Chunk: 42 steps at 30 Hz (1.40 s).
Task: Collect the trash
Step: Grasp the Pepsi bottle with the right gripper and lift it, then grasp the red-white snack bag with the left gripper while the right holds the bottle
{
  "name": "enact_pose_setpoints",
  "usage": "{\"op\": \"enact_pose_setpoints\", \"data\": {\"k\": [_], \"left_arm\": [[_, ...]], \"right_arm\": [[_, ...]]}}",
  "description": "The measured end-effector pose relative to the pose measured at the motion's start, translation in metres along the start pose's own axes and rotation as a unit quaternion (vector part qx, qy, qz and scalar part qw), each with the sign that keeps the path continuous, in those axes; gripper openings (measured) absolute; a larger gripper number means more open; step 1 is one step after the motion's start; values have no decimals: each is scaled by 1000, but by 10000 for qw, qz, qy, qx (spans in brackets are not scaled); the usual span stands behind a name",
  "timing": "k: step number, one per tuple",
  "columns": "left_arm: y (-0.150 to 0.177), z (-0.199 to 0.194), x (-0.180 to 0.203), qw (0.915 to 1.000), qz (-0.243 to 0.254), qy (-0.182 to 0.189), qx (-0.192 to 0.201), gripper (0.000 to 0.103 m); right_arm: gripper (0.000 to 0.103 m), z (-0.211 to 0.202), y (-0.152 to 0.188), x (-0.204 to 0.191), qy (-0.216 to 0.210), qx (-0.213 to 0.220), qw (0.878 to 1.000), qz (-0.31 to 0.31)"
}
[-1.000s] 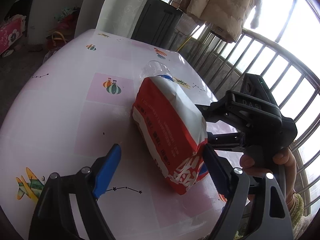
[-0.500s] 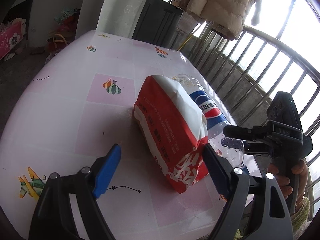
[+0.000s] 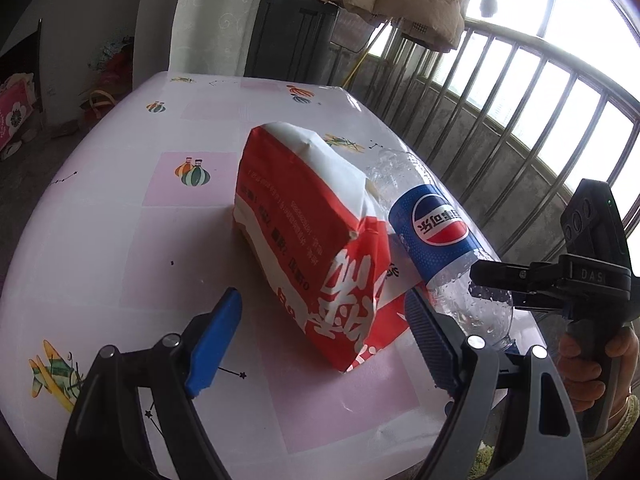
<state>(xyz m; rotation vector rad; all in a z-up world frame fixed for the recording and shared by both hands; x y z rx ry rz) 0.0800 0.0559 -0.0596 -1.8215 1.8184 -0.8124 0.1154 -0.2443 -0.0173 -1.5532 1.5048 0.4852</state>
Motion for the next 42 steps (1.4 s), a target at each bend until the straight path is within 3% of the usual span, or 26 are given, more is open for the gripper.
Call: {"op": "enact_pose_setpoints", "data": {"k": [7, 10, 16, 21, 33, 42], "left_arm": [[-1, 17, 10, 9984, 201, -535, -13, 81], [-5, 21, 17, 9964, 426, -734, 84, 73], [-6, 32, 26, 9887, 867, -1208, 191, 51], [-6, 33, 27, 9817, 1116, -1523, 252, 23], [2, 31, 33, 9751, 1426, -1679, 262, 21], [3, 31, 33, 9765, 1373, -1644, 236, 21]], "right_arm": [[63, -15, 3, 8, 32, 184, 9998, 94], [63, -26, 5, 12, 182, 296, 9993, 136], [63, -43, 8, 20, 346, 387, 9984, 221], [64, -47, 11, 22, 391, 334, 9984, 250], [69, -33, 0, 26, 428, 298, 9972, 530], [73, -32, -6, 24, 462, 309, 9974, 467]]}}
Point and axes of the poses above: each gripper's, at about its wrist camera, not at the fingertips, and z roughly the way its jaws point, x to its right, y to its underside, the point moved 2 cm from there along z, roughly the way its jaws point, and after that the axes turned 13 degrees about -y, right-handed, at the moved point
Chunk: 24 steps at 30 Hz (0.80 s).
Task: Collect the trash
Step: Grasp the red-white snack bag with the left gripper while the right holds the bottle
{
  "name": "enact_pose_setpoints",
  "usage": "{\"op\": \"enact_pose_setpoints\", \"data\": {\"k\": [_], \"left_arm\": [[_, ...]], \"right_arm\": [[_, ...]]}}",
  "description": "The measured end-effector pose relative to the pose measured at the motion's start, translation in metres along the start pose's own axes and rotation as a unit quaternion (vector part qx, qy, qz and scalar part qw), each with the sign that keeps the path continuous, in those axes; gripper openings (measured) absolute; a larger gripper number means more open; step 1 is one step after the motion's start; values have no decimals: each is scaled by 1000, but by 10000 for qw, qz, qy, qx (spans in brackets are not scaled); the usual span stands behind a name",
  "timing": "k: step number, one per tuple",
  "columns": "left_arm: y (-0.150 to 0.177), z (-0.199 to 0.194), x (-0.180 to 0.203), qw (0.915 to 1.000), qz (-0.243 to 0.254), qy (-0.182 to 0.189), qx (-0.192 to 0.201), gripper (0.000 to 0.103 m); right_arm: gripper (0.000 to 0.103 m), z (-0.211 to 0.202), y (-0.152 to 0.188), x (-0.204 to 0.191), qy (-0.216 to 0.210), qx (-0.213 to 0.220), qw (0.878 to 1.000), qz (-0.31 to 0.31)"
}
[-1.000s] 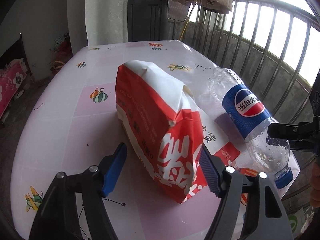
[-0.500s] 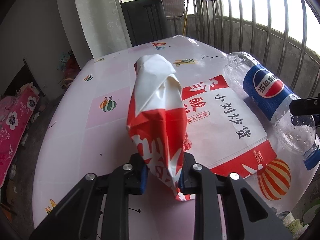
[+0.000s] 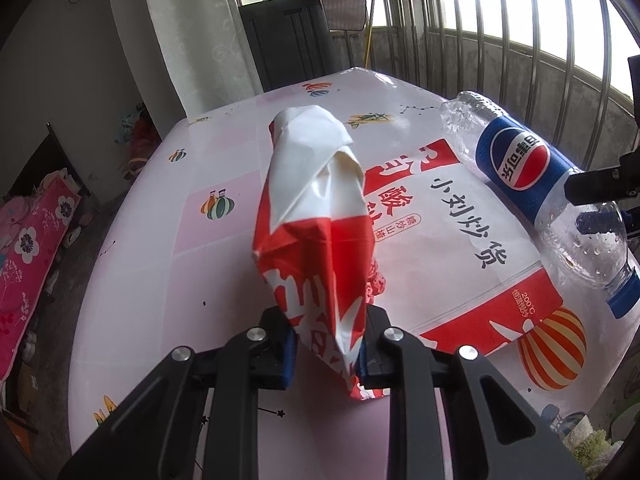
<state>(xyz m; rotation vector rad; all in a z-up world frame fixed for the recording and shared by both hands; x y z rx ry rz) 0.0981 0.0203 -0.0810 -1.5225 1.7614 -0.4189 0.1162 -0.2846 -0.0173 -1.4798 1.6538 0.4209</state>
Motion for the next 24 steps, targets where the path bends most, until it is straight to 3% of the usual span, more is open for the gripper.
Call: {"op": "enact_pose_setpoints", "data": {"k": [13, 17, 24], "left_arm": [[3, 3, -4, 9998, -138, 68, -81, 21], [4, 3, -4, 9998, -170, 73, -95, 21], [-2, -1, -16, 9991, -344, 265, 5, 19]], "right_arm": [[73, 20, 0, -5, -9, -194, 9997, -124], [66, 23, -2, -5, -85, -223, 9997, -94], [64, 0, -7, 6, -600, 231, 9976, 246]]}}
Point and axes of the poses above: each gripper's, at about its wrist camera, not at the fingertips, and z roughly the way its jaws point, x to its right, y to its underside, the point moved 2 cm from there along z, roughly the way its jaws point, and after that the axes turned 13 degrees about -y, right-handed, at the moved point
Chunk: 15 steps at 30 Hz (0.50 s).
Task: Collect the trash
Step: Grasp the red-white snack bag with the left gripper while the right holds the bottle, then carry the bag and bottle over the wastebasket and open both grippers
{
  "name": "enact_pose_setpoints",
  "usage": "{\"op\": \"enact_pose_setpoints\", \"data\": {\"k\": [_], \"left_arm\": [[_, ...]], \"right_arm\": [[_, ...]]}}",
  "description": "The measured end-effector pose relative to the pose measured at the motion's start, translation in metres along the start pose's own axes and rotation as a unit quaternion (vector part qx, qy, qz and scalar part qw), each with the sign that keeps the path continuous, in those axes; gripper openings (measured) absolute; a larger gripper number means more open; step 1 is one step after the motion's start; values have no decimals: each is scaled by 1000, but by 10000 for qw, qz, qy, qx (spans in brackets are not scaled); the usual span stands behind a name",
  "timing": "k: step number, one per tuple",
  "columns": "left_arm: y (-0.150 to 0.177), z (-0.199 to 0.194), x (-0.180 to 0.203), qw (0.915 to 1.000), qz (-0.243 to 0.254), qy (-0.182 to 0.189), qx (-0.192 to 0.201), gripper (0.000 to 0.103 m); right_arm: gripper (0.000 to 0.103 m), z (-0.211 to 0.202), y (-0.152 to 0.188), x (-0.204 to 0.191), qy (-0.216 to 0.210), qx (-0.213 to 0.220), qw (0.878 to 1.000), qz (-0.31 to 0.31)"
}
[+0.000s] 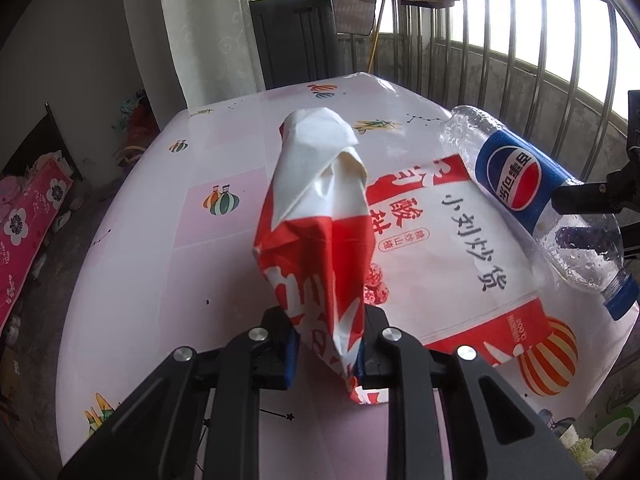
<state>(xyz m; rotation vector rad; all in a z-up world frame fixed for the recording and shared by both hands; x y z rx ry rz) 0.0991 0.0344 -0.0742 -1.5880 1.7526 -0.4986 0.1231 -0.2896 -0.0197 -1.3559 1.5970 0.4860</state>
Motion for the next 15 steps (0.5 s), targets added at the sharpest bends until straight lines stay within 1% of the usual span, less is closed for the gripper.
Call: {"op": "enact_pose_setpoints", "data": {"k": [2, 4, 7, 9, 11, 15], "left_arm": [[-9, -6, -2, 9999, 2, 29, 143, 18], [-21, -12, -1, 9995, 11, 119, 301, 18], [-44, -24, 9, 9976, 113, 361, 585, 17], [-59, -34, 23, 9949, 297, 523, 808, 17], [-76, -43, 43, 9909, 498, 761, 996, 14], [-105, -61, 97, 9778, 952, 1361, 1275, 12]], "right_arm": [[64, -20, -5, 2, -123, 272, 9995, 61], [64, -44, -10, 3, -148, 598, 9981, 74], [64, -93, -13, 10, 37, 1227, 9924, 89], [64, -130, -13, 18, 180, 1730, 9847, 135], [64, -167, -8, 29, 308, 2220, 9742, 259], [64, -229, 12, 57, 509, 3020, 9502, 581]]}}
Point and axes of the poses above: each gripper's, at about its wrist camera, not at the fingertips, and z roughly the way its jaws point, x to its right, y to its underside, the point moved 2 cm from there along z, roughly the way its jaws point, and after that the axes turned 13 degrees about -y, right-handed, at the moved point
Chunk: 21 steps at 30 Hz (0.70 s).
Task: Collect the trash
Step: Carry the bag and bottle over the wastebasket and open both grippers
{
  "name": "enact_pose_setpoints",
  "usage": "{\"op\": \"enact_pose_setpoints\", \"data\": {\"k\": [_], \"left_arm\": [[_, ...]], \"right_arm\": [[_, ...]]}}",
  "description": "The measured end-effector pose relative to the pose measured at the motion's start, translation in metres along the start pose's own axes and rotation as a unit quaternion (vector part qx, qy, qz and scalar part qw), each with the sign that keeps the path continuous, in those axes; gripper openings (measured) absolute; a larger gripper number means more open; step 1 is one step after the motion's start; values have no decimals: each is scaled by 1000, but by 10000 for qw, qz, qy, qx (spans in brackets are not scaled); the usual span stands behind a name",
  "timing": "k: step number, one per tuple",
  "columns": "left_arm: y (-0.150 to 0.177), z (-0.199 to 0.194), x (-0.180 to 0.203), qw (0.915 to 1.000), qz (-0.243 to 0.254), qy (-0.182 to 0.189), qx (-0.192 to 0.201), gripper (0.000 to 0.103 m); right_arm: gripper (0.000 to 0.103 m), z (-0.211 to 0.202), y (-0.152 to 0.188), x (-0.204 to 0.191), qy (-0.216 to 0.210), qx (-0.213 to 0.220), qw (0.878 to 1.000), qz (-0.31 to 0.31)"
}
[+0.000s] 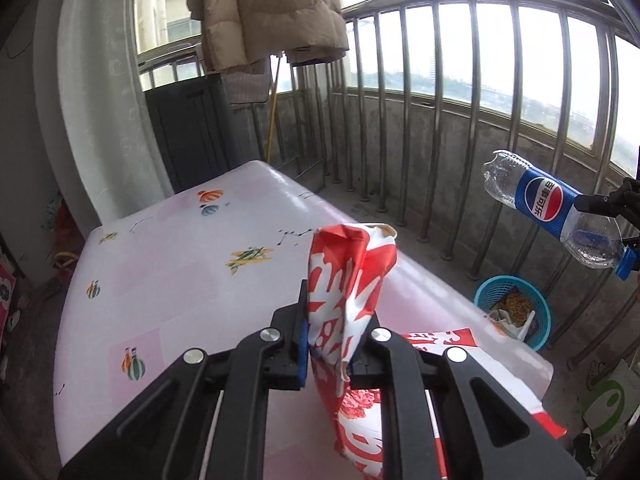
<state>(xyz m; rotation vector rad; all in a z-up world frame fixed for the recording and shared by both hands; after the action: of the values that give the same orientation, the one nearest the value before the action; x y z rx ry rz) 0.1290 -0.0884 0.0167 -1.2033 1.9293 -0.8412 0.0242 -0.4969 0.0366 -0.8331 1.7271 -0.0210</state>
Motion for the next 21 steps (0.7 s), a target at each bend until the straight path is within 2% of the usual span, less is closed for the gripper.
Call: {"op": "enact_pose_setpoints", "data": {"k": [3, 8, 11, 15, 19, 20, 21], "left_arm": [[-24, 6, 48, 9980, 477, 351, 240, 11], [-48, 28, 126, 9896, 938, 1089, 55, 11], [-56, 49, 183, 9794, 1382, 1461, -173, 11], [-57, 87, 265, 9598, 1897, 1943, -715, 11], [-50, 120, 334, 9478, 2271, 2053, -897, 12], [-48, 129, 348, 9448, 2247, 2177, -970, 13], [-44, 138, 362, 9426, 2230, 2238, -1078, 21]], "right_arm": [[64, -26, -5, 24, 121, 367, 9989, 263], [64, -49, -8, 63, 299, 805, 9942, 646], [64, -55, -8, 80, 444, 1041, 9904, 799], [64, -66, -10, 107, 587, 1220, 9853, 1045], [64, -82, -10, 130, 790, 1381, 9796, 1226], [64, -84, -11, 136, 845, 1425, 9779, 1275], [64, -87, -12, 142, 896, 1452, 9763, 1329]]}}
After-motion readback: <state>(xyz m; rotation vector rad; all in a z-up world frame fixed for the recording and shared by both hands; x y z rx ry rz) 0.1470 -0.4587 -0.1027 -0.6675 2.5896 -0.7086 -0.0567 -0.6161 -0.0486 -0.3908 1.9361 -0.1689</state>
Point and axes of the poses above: each gripper's, at about its wrist camera, not at the fingertips, and z roughly the way its jaws point, x to its right, y to its underside, the point moved 2 cm from there along z, roughly the way its jaws point, and after that the axes turned 13 degrees about -y, right-handed, at the moved point
